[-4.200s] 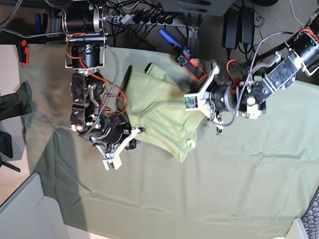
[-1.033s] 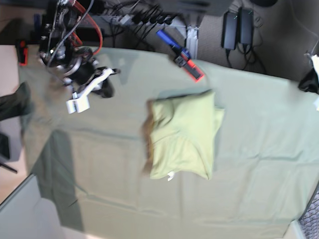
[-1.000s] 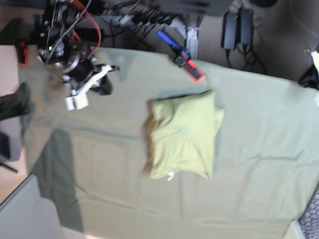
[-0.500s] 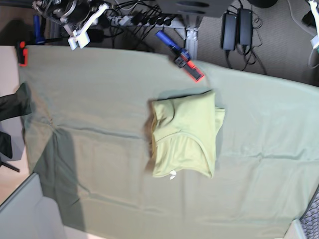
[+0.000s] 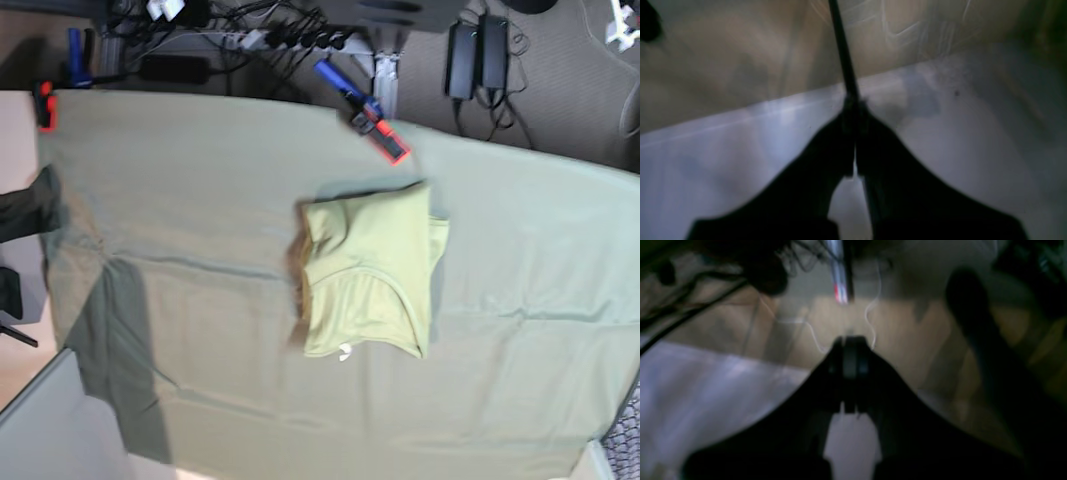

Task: Fold the T-shirt properly

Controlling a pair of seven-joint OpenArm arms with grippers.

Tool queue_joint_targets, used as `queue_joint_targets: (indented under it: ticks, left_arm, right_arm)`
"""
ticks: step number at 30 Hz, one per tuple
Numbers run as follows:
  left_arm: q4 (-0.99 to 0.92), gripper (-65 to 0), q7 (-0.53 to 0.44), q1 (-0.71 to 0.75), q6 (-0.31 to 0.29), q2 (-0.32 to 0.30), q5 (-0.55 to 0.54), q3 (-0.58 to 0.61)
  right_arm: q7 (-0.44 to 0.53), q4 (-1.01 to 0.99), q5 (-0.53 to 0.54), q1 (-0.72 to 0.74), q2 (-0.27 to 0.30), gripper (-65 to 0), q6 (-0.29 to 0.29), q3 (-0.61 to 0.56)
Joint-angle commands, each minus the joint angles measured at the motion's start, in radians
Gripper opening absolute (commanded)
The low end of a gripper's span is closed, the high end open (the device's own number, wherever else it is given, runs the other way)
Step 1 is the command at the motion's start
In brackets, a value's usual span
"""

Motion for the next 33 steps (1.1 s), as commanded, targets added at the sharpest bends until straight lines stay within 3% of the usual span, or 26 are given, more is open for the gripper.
queue_joint_targets:
  ticks: [1,5,11,14,17,23,27,33]
  left_arm:
    - [-0.039,-65.0,0.005,-0.035,-0.003,-0.014,-0.003,0.047]
    - [-0.239,-65.0,-0.094,-0.222,0.003,0.012,0.021,0.284]
    - [-0.537,-65.0,-0.12,-0.526,0.116,0.159,0.121,0.538]
    - [-0.642,-65.0,-0.156,-0.608,0.128,0.23,0.121,0.605]
    - [-0.703,-65.0,-0.177,-0.658,0.131,0.303,0.122,0.626]
    - [-0.742,-65.0,-0.202,-0.689,0.218,0.409,0.224,0.609]
    - [-0.737,-65.0,-0.238,-0.691,0.216,0.426,0.248,0.546]
    - [-0.737,-65.0,-0.18,-0.692,0.188,0.426,0.247,0.436]
  right_arm:
    - [-0.034,-0.044,-0.006,0.01,0.012,-65.0,0.041,0.006]
    - [-0.105,-0.283,-0.077,0.119,0.012,-65.0,0.027,0.006]
    - [-0.103,-0.591,-0.121,0.325,0.002,-65.0,0.0,0.006]
    - [-0.103,-0.684,-0.122,0.412,-0.022,-65.0,-0.01,0.006]
    - [-0.101,-0.731,-0.122,0.492,-0.038,-65.0,-0.01,0.006]
    - [-0.105,-0.736,-0.121,0.618,-0.066,-65.0,-0.01,0.006]
    - [-0.103,-0.736,-0.121,0.655,-0.091,-65.0,-0.01,0.006]
    - [-0.089,-0.717,-0.105,0.67,-0.085,-65.0,-0.01,0.006]
